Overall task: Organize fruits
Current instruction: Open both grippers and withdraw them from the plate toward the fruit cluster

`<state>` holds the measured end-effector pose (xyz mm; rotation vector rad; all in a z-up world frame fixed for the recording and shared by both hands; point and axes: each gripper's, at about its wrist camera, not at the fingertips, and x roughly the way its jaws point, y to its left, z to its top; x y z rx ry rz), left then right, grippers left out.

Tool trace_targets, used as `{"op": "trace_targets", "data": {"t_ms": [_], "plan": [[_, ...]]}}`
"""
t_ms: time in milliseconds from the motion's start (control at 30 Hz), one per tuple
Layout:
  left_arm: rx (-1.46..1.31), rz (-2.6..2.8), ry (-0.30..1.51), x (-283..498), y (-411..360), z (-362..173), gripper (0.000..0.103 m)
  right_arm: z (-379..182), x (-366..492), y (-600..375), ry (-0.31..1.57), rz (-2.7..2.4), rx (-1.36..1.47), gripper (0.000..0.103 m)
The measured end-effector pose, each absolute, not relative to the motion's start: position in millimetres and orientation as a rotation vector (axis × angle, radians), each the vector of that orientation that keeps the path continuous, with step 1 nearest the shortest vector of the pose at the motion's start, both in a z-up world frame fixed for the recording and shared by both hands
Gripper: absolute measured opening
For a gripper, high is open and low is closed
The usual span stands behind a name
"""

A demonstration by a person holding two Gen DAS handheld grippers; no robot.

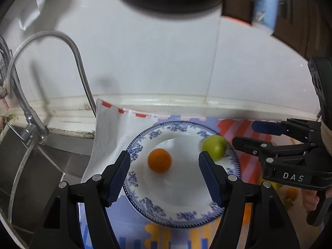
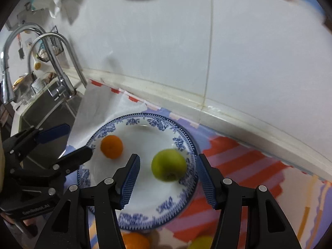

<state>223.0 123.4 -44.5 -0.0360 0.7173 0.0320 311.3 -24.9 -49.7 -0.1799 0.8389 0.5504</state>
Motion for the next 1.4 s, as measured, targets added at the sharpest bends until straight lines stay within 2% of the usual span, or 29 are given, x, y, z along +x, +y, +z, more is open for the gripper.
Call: {"op": "trace_targets", "data": {"t_ms": [67, 133, 333, 400, 600, 700, 1000, 1400], "plan": [[-0.032, 0.028, 0.686, 209.0, 117.3, -34.9, 0.071, -40.9, 295.7, -32.4, 0.807, 0.543, -0.177, 0.057], [-0.036, 0.023, 0.655, 196.6, 111.6, -25.6, 0.072, -31.9, 278.5, -39.2, 0.775, 0.535, -0.178, 0.063], [-0.039, 0.01, 0.585, 163.1, 95.8, -0.3, 0.078, -7.5, 237.2, -57.2, 0.689, 0.507, -0.177, 0.065], [-0.027, 0.016, 0.559, 150.9, 89.8, 6.5, 0.079, 0.1, 224.1, -65.5, 0.662, 0.489, -0.165, 0.07], [-0.01, 0.028, 0.486, 111.4, 71.3, 19.6, 0.085, 16.7, 183.6, -89.3, 0.577, 0.417, -0.154, 0.077], [0.006, 0.039, 0.451, 93.0, 62.4, 21.2, 0.089, 19.2, 166.4, -102.6, 0.56, 0.385, -0.138, 0.077], [0.049, 0.042, 0.437, 61.0, 41.6, 15.5, 0.089, 16.4, 122.6, -132.8, 0.521, 0.299, -0.118, 0.077], [0.093, 0.021, 0.455, 45.3, 24.5, -6.5, 0.089, -6.5, 92.9, -156.9, 0.559, 0.225, -0.106, 0.077]]}}
